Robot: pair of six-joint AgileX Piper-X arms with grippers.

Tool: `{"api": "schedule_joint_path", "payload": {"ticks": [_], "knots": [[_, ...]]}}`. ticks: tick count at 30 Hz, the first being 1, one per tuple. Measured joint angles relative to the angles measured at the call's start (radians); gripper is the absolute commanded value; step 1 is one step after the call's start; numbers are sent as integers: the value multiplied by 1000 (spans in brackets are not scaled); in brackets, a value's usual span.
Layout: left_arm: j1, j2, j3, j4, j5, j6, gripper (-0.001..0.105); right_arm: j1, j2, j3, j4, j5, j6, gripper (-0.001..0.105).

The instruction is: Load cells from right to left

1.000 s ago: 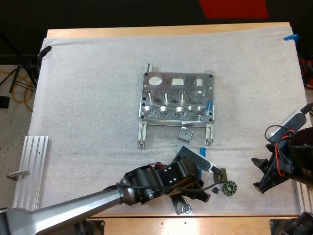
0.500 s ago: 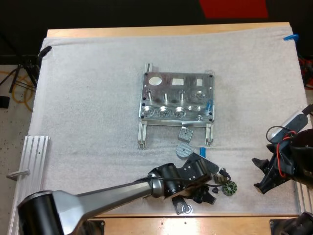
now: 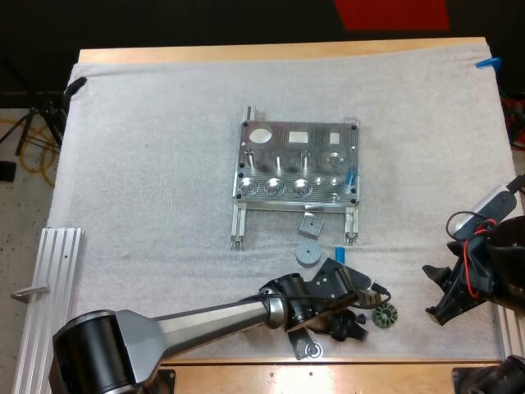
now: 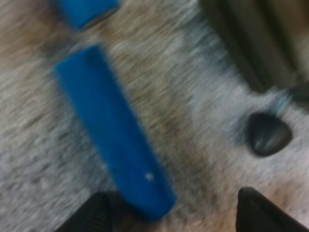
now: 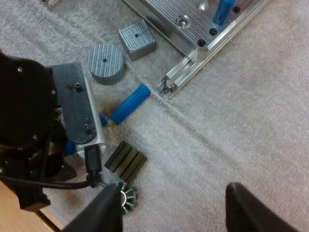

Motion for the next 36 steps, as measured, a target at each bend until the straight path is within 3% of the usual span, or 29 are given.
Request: {"api": "schedule_joint_path", "payload": {"ticks": [22, 25, 27, 32, 36], "knots": [[56, 1, 0, -19, -47, 13, 54, 0, 0, 0, 0, 0, 0, 48], [56, 1, 0, -19, -45, 29, 42, 0, 0, 0, 0, 0, 0, 48], [56, 2, 0, -17, -42, 29, 26, 0, 0, 0, 0, 0, 0, 48], [56, 7, 0, -17, -21, 68, 2, 0, 0, 0, -2, 0, 0, 48], [56, 7, 0, -17, -22, 108, 0, 0, 0, 0, -2, 0, 0, 48]]}}
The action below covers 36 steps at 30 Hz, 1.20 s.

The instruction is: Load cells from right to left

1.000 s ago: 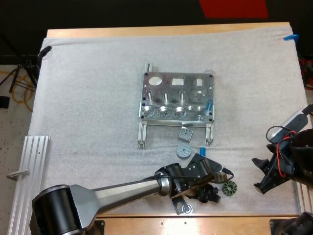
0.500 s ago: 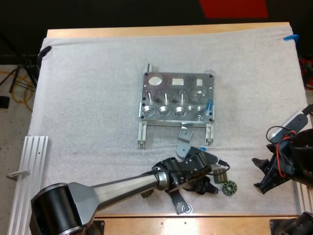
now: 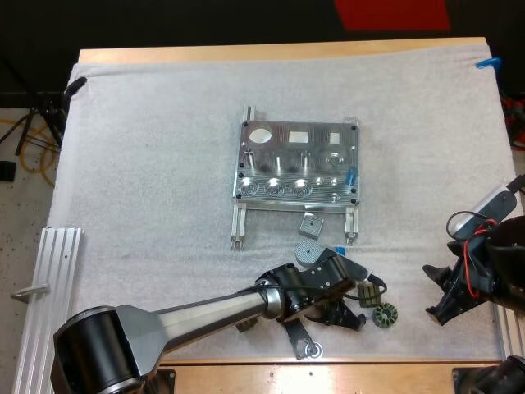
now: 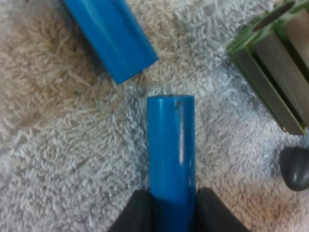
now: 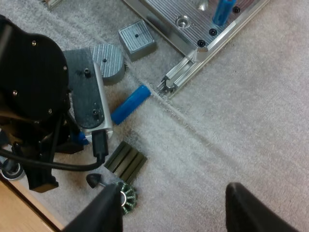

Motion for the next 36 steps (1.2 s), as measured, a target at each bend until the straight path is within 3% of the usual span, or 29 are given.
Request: {"api": "schedule_joint_path", "payload": {"ticks": [4, 10, 18, 24, 32, 36], "knots": [[0, -10, 2, 16, 2, 51, 0, 0, 0, 0, 0, 0, 0, 48], [0, -88, 2, 92, -67, 179, 0, 0, 0, 0, -9, 0, 0, 48], [0, -242, 2, 182, -110, 453, 0, 0, 0, 0, -14, 0, 0, 48], [0, -379, 2, 255, -147, 610, 0, 0, 0, 0, -14, 0, 0, 48], [0, -491, 2, 332, -152, 793, 0, 0, 0, 0, -71, -144, 22, 48], [0, -542, 2, 378, -152, 831, 0, 0, 0, 0, -93, -177, 30, 49]]}}
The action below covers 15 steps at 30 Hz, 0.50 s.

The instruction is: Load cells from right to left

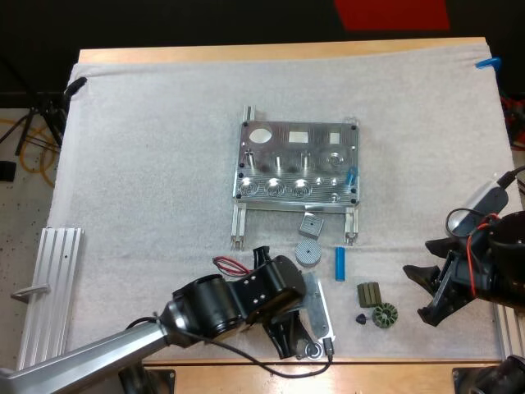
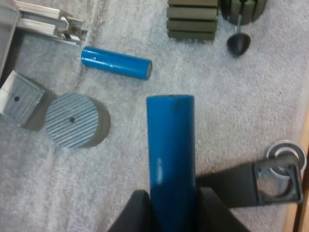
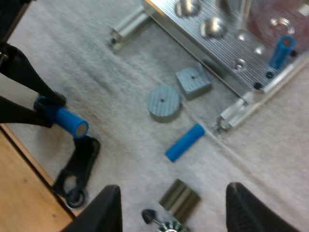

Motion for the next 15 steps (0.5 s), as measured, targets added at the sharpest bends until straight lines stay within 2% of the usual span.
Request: {"api": "schedule_joint_path", "payload": {"ticks": [8, 13, 15], "knots": [[0, -91, 0, 4, -22, 22, 0, 0, 0, 29, -36, -155, 62, 49], [0, -125, 0, 4, -22, 24, 0, 0, 0, 113, -128, -295, 165, 49], [0, -132, 0, 4, -22, 24, 0, 0, 0, 161, -191, -368, 237, 49]]}}
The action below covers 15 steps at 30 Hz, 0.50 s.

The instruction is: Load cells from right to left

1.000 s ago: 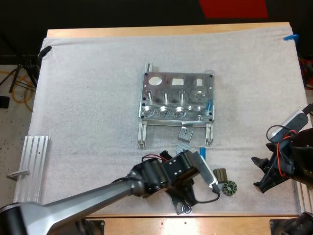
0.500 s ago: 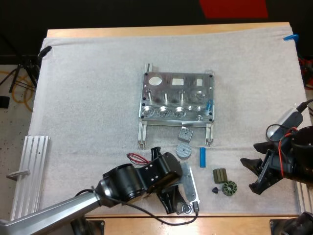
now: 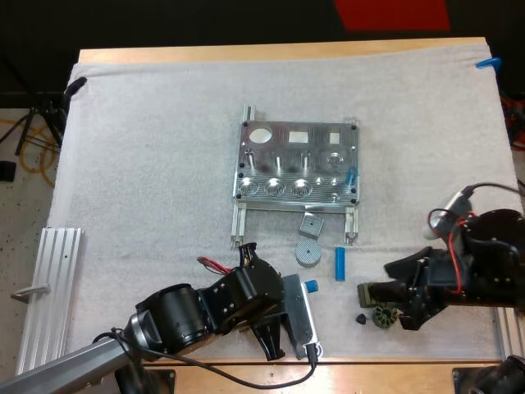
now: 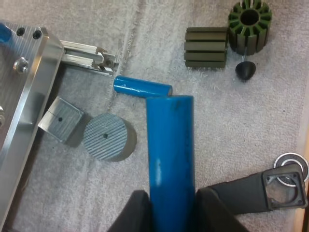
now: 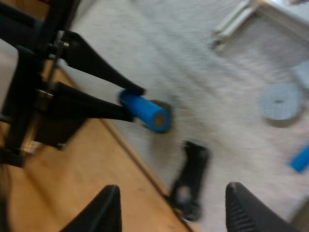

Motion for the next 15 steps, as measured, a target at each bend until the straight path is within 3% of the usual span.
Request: {"api": "schedule_joint_path", "payload": {"ticks": [3, 15], "knots": [[0, 0, 0, 0, 0, 0, 0, 0, 0, 50, -74, -56, 88, 49], [0, 0, 0, -2, 3, 0, 0, 0, 0, 189, -284, -115, 390, 49]]}}
